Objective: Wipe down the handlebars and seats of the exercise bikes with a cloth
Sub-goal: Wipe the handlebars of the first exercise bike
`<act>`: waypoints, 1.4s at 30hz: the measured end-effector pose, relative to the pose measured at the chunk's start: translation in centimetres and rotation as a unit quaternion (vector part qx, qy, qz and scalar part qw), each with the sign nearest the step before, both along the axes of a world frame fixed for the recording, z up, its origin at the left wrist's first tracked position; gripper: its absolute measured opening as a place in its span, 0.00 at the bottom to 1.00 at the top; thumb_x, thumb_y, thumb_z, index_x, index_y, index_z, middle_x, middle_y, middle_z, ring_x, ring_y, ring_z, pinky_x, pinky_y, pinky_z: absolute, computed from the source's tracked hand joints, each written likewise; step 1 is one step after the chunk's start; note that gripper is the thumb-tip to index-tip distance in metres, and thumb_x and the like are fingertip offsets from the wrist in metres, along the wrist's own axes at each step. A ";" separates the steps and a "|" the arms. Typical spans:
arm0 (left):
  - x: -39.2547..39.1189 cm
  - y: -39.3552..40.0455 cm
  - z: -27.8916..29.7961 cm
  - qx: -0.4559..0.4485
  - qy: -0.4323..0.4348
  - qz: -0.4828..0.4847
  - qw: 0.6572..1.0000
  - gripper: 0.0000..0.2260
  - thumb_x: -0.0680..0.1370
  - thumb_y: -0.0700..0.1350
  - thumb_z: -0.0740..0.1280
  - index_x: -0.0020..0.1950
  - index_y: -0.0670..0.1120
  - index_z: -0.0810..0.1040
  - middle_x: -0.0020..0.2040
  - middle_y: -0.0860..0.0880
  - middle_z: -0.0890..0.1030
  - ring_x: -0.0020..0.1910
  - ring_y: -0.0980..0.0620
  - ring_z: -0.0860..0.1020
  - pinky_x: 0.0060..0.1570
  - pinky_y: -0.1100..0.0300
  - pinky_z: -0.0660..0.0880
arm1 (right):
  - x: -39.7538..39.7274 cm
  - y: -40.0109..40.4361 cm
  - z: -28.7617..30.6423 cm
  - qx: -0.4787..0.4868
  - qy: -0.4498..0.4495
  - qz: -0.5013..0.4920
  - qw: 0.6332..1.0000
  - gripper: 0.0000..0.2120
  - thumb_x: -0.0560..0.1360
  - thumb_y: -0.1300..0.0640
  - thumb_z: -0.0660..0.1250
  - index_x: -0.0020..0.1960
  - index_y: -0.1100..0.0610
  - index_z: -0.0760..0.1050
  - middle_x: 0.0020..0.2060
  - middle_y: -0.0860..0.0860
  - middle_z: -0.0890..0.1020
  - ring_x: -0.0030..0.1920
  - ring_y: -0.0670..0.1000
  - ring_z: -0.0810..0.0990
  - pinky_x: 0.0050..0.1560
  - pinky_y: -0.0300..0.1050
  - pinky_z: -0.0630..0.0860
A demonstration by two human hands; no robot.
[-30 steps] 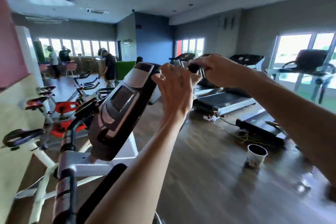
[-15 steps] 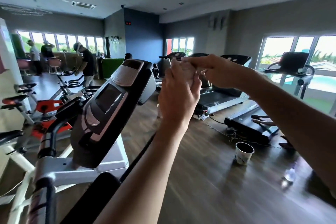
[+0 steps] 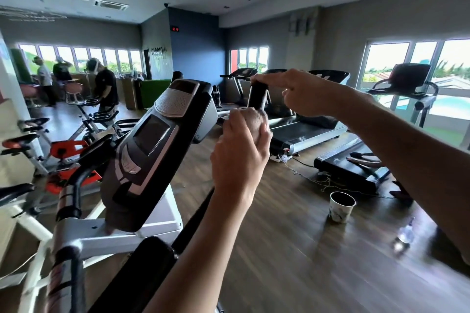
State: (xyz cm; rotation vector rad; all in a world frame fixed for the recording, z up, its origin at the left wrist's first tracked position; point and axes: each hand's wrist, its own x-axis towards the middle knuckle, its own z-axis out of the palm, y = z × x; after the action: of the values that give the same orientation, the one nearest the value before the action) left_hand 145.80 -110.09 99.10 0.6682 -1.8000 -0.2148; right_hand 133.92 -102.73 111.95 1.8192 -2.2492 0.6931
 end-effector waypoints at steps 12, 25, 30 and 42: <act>1.1 -0.1 1.0 0.080 -0.058 -0.031 0.995 0.18 0.84 0.62 0.54 0.64 0.51 0.68 0.57 0.44 0.77 0.51 0.37 0.80 0.45 0.49 0.70 | 0.5 0.3 -0.3 -0.015 -0.031 -0.008 0.999 0.38 0.77 0.75 0.52 0.79 0.44 0.65 0.57 0.57 0.83 0.20 0.41 0.66 0.23 0.35 0.66; -1.1 -2.8 1.5 -0.073 -0.064 -0.033 0.995 0.26 0.83 0.55 0.55 0.72 0.37 0.71 0.61 0.37 0.77 0.56 0.38 0.77 0.56 0.45 0.77 | 0.5 0.2 -0.9 -0.028 0.006 -0.014 1.000 0.37 0.76 0.72 0.55 0.80 0.44 0.64 0.43 0.59 0.83 0.20 0.43 0.67 0.22 0.34 0.65; -2.7 -3.1 4.5 -0.017 0.014 -0.081 0.996 0.25 0.85 0.52 0.60 0.74 0.34 0.68 0.63 0.35 0.77 0.60 0.37 0.77 0.56 0.46 0.75 | 1.8 0.0 -1.0 -0.032 -0.005 -0.040 0.999 0.33 0.79 0.73 0.54 0.80 0.51 0.63 0.51 0.50 0.77 0.44 0.47 0.72 0.42 0.35 0.68; -1.8 -2.2 3.7 -0.043 0.011 -0.069 0.997 0.26 0.83 0.55 0.54 0.64 0.32 0.73 0.51 0.33 0.80 0.48 0.35 0.81 0.46 0.45 0.80 | 4.2 0.0 -1.5 -0.018 -0.009 -0.106 0.994 0.36 0.79 0.68 0.58 0.83 0.47 0.56 0.69 0.50 0.77 0.37 0.38 0.71 0.34 0.28 0.65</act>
State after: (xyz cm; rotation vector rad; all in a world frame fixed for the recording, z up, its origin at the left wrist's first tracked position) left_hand 144.00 -112.34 102.81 0.4804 -1.8243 -0.2347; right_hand 138.15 -102.71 110.49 1.5331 -2.3802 0.7076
